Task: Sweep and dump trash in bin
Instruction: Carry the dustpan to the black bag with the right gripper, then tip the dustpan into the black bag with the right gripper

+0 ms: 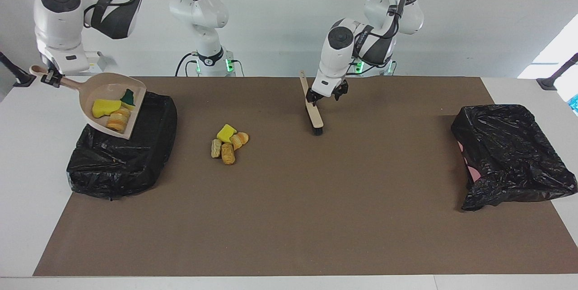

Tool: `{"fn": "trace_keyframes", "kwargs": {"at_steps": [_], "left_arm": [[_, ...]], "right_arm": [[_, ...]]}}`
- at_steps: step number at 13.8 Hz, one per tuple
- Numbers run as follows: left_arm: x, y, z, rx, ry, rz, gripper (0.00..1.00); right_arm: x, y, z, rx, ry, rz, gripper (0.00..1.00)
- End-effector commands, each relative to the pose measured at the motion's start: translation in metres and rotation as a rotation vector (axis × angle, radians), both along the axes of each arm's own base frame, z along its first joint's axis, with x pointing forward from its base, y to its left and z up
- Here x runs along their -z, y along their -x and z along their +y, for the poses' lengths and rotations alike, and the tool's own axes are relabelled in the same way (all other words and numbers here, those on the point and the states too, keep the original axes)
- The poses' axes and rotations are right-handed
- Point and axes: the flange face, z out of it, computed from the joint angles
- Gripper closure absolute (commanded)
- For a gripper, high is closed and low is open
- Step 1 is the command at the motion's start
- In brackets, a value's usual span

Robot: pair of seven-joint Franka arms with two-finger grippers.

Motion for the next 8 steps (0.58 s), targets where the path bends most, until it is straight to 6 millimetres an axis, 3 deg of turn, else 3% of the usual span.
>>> {"fn": "trace_keyframes", "kwargs": {"at_steps": [1,4,8], "left_arm": [[-0.017,-0.041,0.02,-0.018,0.0,-0.034,0.0],[-0.044,-0.082,0.055,0.1,0.039,-0.091,0.0],[-0.083,-0.134,0.134,0.218,0.073,-0.178,0.0]], "right_arm": [[-0.006,0.002,0.016,-0.112,0.076,0.028,1.0],[-0.006,0.003,0.022,-0.175,0.126,0.014,1.0],[-0.01,0.002,0.024,-0.193,0.205,-0.004,1.0]]}}
